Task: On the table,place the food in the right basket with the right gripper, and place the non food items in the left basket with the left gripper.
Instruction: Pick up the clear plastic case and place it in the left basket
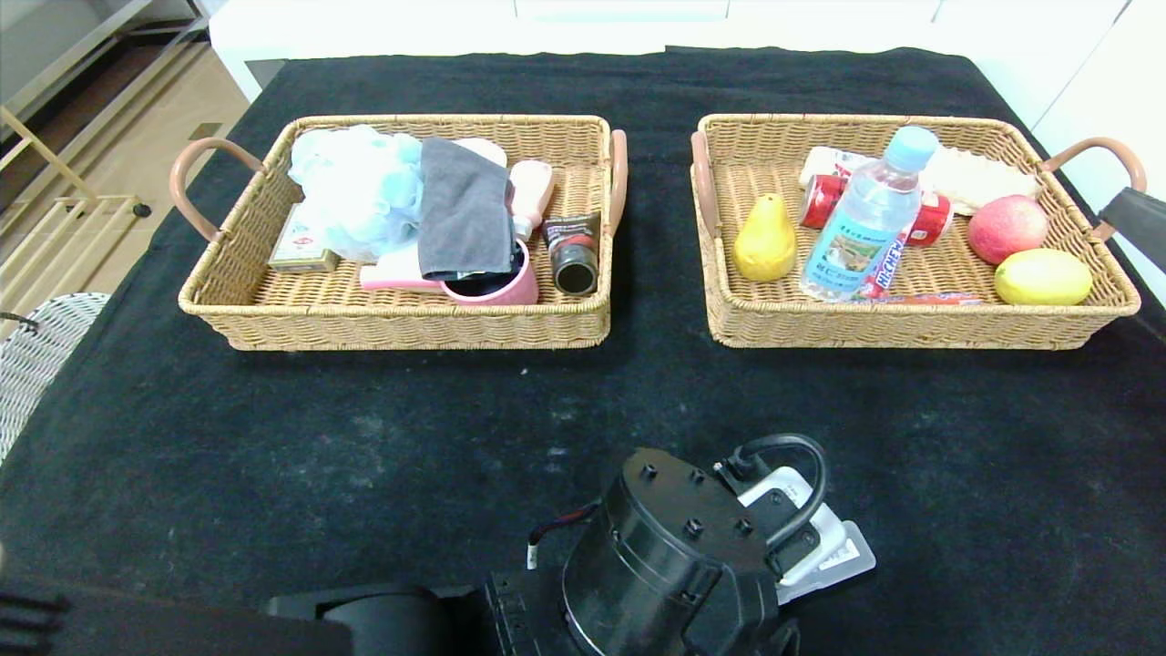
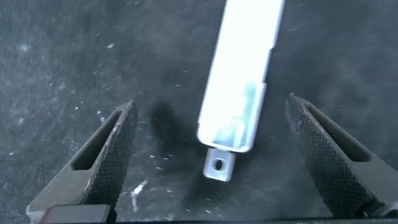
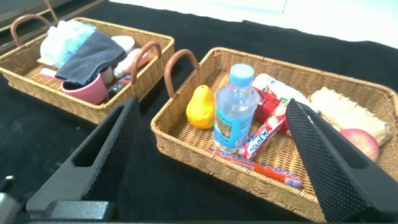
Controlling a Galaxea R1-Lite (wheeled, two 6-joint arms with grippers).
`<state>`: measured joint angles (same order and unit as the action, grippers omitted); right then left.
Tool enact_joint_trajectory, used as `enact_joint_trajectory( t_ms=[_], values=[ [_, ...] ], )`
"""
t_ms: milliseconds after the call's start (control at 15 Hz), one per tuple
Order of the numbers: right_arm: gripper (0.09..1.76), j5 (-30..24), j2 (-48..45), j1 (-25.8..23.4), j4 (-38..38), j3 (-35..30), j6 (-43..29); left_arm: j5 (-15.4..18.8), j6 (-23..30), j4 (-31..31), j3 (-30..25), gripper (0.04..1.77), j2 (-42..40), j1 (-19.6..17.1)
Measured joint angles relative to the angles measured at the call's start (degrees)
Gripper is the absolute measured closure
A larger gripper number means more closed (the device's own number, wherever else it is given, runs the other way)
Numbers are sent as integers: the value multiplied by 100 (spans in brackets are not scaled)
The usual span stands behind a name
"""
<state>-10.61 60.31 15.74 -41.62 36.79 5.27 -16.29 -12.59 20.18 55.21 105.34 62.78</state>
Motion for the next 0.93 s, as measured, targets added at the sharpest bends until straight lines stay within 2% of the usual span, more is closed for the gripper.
enact_joint_trajectory(
  t_ms=[267,600,933],
  values=[
    [14,-30,-271,52,480,48,2,-5,-13,11,127,9,194,-134],
    [14,-174,-386,60,524,61,-6,-2,-20,2,261,9,318,-140],
    [14,-188,-395,77,535,30,-1,-17,9,7,254,83,334,-135]
  ],
)
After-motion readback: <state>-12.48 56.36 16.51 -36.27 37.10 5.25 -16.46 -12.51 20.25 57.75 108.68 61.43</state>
